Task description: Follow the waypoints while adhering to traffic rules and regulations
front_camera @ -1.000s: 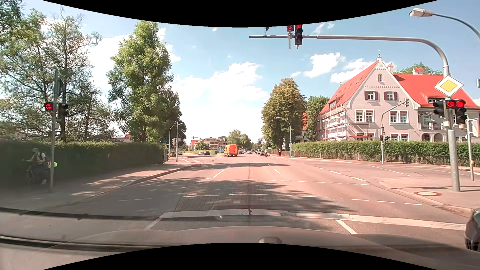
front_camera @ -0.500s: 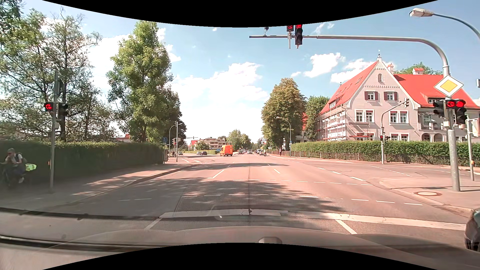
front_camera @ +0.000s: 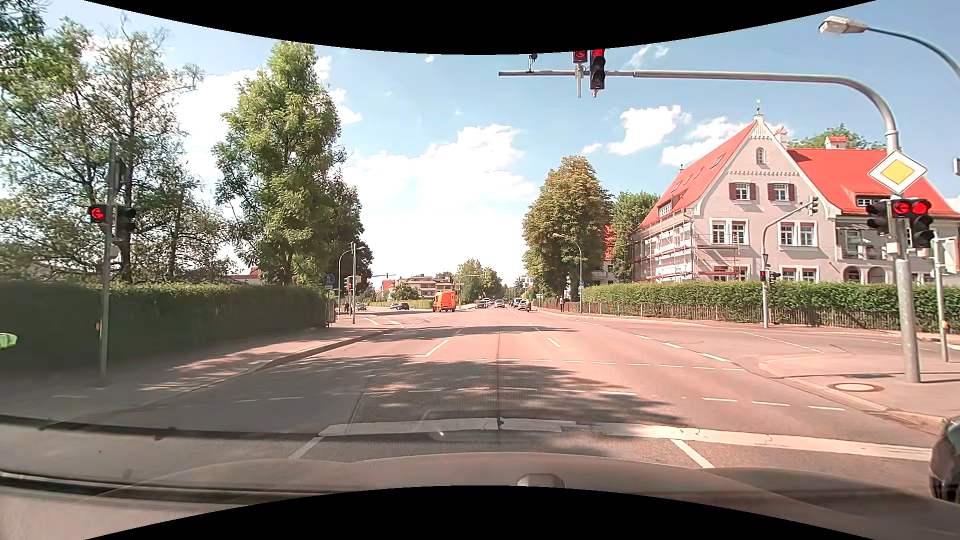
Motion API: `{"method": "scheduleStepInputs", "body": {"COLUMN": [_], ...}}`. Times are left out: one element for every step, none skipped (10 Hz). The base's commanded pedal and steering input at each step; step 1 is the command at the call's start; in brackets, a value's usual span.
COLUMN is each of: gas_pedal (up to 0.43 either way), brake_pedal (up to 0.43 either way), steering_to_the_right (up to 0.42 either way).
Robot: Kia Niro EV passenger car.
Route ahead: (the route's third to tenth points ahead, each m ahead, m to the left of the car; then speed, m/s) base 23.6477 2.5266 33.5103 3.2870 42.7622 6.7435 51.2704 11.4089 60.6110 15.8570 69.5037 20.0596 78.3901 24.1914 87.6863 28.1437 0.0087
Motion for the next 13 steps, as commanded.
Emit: {"method": "scheduleStepInputs", "body": {"gas_pedal": [0.000, 0.000, 0.000, 0.000, 0.000, 0.000, 0.000, 0.000, 0.000, 0.000, 0.000, 0.000, 0.000], "brake_pedal": [0.445, 0.439, 0.439, 0.439, 0.433, 0.433, 0.433, 0.433, 0.433, 0.433, 0.439, 0.439, 0.439], "steering_to_the_right": [-0.004, -0.005, -0.004, -0.004, -0.004, -0.004, -0.004, -0.004, -0.004, -0.004, -0.004, -0.004, -0.004]}}
